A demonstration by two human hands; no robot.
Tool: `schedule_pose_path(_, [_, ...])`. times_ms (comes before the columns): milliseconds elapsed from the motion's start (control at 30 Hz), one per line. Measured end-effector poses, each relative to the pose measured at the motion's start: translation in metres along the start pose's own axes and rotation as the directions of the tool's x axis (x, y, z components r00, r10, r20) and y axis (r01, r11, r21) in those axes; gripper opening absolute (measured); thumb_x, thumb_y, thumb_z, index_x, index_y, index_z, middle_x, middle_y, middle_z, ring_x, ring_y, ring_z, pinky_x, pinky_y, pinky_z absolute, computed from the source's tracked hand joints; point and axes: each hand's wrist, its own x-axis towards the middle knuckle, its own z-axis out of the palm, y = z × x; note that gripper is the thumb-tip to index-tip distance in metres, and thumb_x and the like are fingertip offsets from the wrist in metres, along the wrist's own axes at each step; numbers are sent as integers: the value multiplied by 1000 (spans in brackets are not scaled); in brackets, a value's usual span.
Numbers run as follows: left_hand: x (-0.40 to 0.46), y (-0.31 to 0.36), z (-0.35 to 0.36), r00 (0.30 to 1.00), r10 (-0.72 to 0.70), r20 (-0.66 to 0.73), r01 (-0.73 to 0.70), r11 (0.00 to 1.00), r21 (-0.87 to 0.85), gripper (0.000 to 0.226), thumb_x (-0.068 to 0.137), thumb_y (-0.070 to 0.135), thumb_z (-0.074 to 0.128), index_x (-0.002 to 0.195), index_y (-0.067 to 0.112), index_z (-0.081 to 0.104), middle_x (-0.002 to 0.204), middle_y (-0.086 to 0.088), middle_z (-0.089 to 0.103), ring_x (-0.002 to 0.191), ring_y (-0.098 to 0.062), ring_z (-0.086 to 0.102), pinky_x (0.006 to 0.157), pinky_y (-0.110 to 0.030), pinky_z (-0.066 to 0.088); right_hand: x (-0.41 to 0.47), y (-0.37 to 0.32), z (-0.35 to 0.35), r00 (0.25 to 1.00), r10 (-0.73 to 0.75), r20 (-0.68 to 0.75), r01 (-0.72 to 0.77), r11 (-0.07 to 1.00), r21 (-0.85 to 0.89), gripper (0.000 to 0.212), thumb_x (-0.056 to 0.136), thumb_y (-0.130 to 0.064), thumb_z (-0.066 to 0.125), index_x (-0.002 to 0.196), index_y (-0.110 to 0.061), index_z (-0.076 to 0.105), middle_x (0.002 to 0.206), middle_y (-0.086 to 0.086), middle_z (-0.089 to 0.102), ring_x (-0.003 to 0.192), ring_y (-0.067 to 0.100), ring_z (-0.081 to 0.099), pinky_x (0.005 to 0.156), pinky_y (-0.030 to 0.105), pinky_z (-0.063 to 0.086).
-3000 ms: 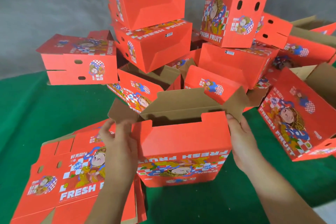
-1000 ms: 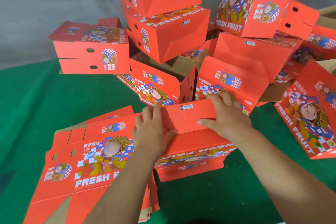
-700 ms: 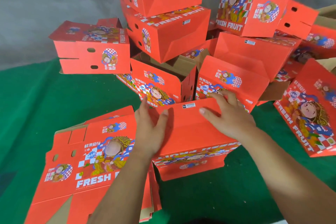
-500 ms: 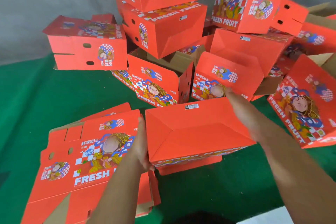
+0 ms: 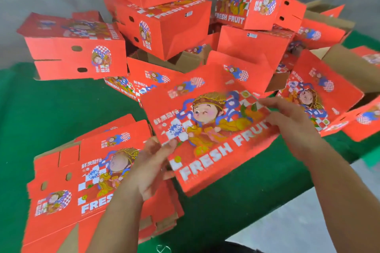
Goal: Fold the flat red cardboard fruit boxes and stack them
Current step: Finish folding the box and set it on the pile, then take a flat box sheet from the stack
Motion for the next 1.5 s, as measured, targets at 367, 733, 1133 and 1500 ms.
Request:
schedule_pose_path(367, [1, -13, 41, 938, 343, 47, -346, 921, 179, 31, 89, 6, 80, 110, 26, 68, 116, 4, 76, 107, -34, 74, 86, -47, 62, -38, 32, 29, 991, 59, -118, -115, 828, -550, 111, 81, -61, 74, 161, -47, -1, 171, -4, -8, 158, 26, -2, 125, 55, 12])
schedule_pose_path(733, [14, 51, 139, 890, 455, 1, -455, 890, 1, 18, 104, 10, 57, 121, 13, 62, 103, 0, 75, 87, -14, 72, 83, -31, 62, -7, 12, 40, 823, -535, 191, 536, 620, -573, 100, 88, -32, 77, 162, -45, 11, 170, -10, -2, 157, 22, 3, 111, 38, 33])
schedule_pose_path(1133, [93, 96, 235, 697, 704, 135, -708, 647, 283, 64, 93, 22, 64, 144, 47, 34, 123, 27, 65, 85, -9, 63, 80, -50, 58, 147, -32, -23, 819, -574, -18, 556, 801, -224, 73, 98, -20, 64, 157, -45, 28, 76, -18, 65, 71, 4, 65, 72, 43, 56])
schedule_pose_path(1500, [130, 138, 248, 800, 587, -124, -549, 799, 246, 17, 103, 17, 60, 114, 28, 67, 105, 5, 78, 78, -13, 69, 67, -19, 57, 209, -60, -5, 927, -286, 243, 238, 948, 209, 69, 99, -3, 59, 155, -33, 33, 146, -1, 55, 105, 3, 66, 81, 18, 51])
